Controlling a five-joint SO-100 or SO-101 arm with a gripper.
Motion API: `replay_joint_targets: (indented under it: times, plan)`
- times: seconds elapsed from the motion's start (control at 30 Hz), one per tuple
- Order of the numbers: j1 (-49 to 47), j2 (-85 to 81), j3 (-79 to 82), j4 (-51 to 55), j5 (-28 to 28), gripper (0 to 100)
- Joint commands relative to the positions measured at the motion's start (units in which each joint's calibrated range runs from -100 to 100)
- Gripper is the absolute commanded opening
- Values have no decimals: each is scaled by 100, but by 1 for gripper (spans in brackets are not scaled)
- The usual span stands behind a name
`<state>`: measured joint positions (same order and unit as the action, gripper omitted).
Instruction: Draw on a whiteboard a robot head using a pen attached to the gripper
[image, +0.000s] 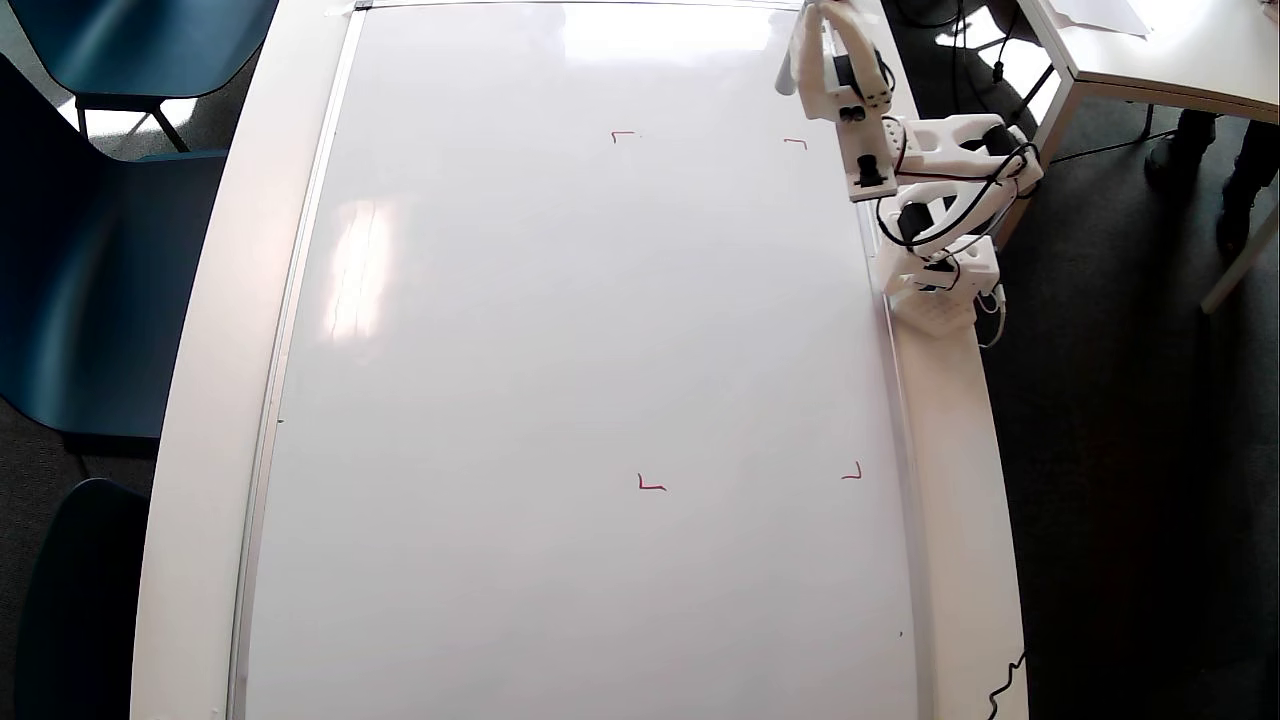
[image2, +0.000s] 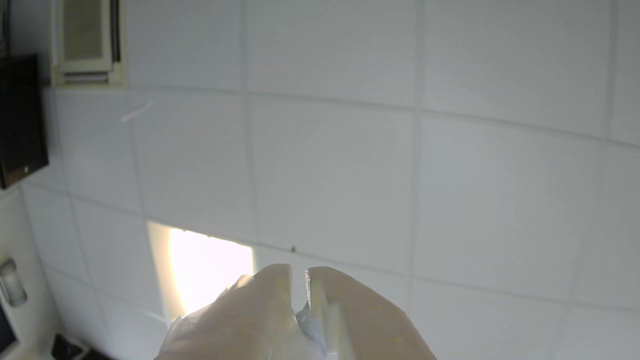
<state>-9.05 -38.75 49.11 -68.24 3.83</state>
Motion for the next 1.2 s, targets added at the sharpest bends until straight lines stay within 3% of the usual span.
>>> replay_joint_targets:
  times: [0.0, 0.53, 0.93, 1.03, 1.17]
  plan:
    - [32, 366, -476, 65, 19, 1]
    - [62, 1364, -1565, 65, -8, 1]
    - [-123, 3519, -3136, 91, 30, 2]
    - [-123, 3645, -3263, 664, 35, 2]
    - [-130, 3460, -3808, 2593, 35, 2]
